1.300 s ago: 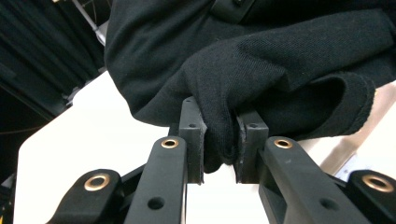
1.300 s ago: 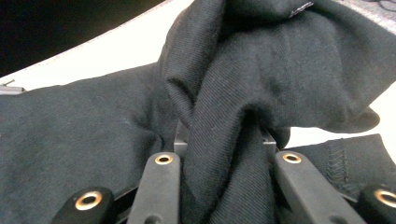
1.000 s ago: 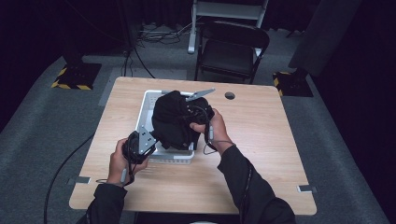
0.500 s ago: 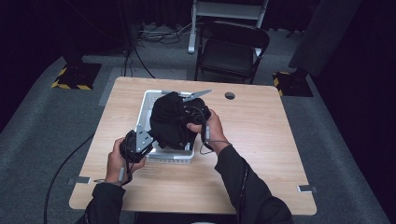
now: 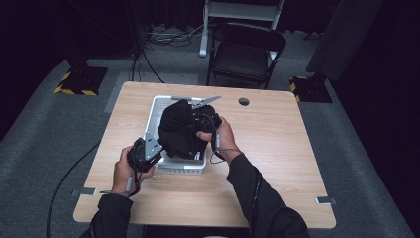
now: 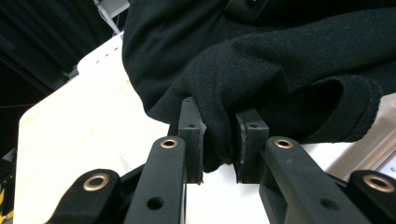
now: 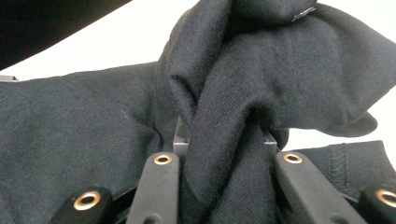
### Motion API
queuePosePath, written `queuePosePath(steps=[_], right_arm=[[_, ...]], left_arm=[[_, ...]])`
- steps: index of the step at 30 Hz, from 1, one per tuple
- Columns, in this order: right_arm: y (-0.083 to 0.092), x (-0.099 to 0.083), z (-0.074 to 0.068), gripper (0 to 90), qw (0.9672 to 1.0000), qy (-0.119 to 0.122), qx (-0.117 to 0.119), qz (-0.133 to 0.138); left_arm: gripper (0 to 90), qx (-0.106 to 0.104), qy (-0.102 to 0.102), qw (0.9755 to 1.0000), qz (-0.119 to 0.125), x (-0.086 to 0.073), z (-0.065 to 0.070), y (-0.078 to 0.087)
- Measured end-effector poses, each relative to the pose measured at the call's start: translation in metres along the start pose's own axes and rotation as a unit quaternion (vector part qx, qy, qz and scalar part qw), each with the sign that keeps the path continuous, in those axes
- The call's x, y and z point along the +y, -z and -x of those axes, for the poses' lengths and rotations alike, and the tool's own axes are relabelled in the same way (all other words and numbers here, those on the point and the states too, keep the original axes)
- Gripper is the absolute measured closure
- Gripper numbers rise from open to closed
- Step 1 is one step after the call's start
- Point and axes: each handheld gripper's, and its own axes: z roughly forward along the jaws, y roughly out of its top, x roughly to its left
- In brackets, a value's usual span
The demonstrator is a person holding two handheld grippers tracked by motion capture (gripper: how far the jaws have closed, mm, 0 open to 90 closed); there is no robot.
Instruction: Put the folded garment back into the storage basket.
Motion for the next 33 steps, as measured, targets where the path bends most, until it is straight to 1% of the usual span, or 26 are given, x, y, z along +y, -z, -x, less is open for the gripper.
queuePosePath(steps=[3,7,10,14,15,18,20,25,33], right_arm=[[-0.002,-0.001,0.0,71.5,1.0,-0.001,0.001,0.002],[-0.004,-0.002,0.0,71.3,1.0,-0.001,0.0,-0.003],[-0.006,-0.004,0.001,71.1,1.0,-0.002,0.0,-0.004],[-0.01,-0.007,0.003,70.6,0.9999,-0.005,0.005,-0.012],[-0.011,-0.008,0.003,70.3,0.9999,-0.004,0.006,-0.015],[-0.012,-0.009,0.003,69.8,0.9998,0.006,0.005,-0.018],[-0.014,-0.01,0.003,69.8,0.9998,0.005,0.004,-0.02],[-0.019,-0.013,0.003,69.3,0.9996,0.004,0.001,-0.029],[-0.021,-0.014,0.005,67.2,0.9993,0.002,0.007,-0.037]], left_arm=[[75.9,0.0,-0.001,1.0,-0.003,0.0,0.0,-0.001],[75.8,-0.004,0.0,0.9999,-0.01,-0.001,-0.001,-0.002],[75.8,-0.006,-0.004,0.9998,-0.018,-0.002,0.0,-0.004],[75.8,-0.009,-0.008,0.9996,-0.026,-0.002,0.001,-0.006],[75.7,-0.008,-0.006,0.9996,-0.028,-0.003,0.001,-0.006],[75.5,-0.01,-0.008,0.9994,-0.033,-0.004,0.002,-0.008],[75.4,-0.01,-0.007,0.9992,-0.037,-0.003,0.003,-0.009],[74.7,-0.015,-0.013,0.9986,-0.048,-0.005,0.004,-0.012],[74.1,-0.023,-0.002,0.9984,-0.051,-0.007,0.002,-0.013]])
